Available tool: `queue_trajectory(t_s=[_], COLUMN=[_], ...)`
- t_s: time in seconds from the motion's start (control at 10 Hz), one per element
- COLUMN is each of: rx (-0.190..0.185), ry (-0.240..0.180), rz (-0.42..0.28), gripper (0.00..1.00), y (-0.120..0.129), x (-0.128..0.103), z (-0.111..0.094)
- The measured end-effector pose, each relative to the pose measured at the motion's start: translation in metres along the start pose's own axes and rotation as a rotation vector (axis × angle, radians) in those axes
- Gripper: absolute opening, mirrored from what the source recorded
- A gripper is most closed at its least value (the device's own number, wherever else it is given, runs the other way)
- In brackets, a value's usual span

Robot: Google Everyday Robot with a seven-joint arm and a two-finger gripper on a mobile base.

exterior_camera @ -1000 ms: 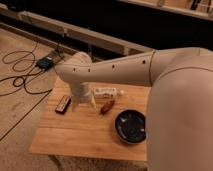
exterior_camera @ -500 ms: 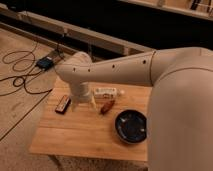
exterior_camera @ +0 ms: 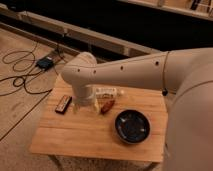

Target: Move the arm in a circular motion

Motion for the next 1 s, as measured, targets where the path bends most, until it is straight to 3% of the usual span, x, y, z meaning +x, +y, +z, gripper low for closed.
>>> queue_trajectory(t_s=[0.4,0.6,1.0], rx=[0.025,0.037,0.073], ry=[-0.002,0.008,0.042], rz=[0.183,0.295,0.421], gripper=[0.65,0.65,0.65], y=[-0.075,-0.122,-0.194], x=[-0.002,-0.013,-0.051], z=[-0.006,-0.003,-0.001])
